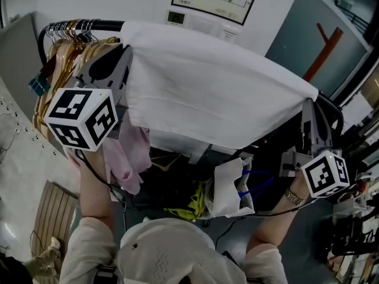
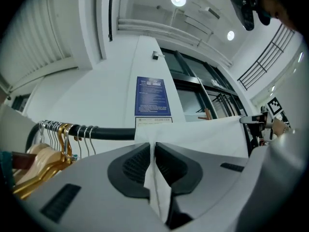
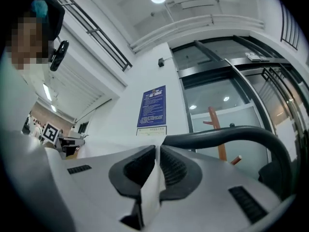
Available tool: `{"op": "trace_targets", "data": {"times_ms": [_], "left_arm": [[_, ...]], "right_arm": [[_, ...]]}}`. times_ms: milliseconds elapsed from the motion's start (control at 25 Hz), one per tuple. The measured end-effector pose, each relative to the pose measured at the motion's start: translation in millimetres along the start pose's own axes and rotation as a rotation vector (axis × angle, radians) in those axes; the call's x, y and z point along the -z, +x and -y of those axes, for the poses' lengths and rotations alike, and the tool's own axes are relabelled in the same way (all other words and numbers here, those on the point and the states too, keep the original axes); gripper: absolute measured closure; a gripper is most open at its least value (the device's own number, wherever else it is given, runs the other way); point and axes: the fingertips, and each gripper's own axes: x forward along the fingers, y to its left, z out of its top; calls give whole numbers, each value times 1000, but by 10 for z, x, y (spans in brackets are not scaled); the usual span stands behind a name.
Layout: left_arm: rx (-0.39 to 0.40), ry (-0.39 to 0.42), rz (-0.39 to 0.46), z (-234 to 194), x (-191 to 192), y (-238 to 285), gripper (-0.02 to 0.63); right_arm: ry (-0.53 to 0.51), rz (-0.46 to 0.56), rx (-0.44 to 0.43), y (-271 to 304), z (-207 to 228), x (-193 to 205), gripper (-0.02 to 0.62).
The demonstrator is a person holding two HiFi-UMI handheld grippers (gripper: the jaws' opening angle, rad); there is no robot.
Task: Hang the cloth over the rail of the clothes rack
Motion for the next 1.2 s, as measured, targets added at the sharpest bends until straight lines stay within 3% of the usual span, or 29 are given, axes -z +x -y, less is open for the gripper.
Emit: {"op": "trace_targets", "data": {"times_ms": [120,280,440,600,720,920,1200], "left_arm": [[-36,30,7,-59,-23,-28,580],[-2,-37,25,-123,-69,-115,578],[17,-54,27,-210,-109,-132,578],[87,19,-34,-124,-140,35,578],[93,64,-72,-107,-159,141,578],[62,37,-68,-193,-147,103,578],[116,11,-89,-152,-114,178,569]], "right_arm": [[15,14,-30,-21,-46,-2,562],[28,11,-50,-80,-43,-57,503],[58,-6,-50,-86,-9,11,503],[82,-25,-73,-92,-31,61,503],[65,-29,-63,-75,-47,52,503],[58,-50,-42,-95,14,81,503],[82,-64,-67,-57,-27,127,503]]}}
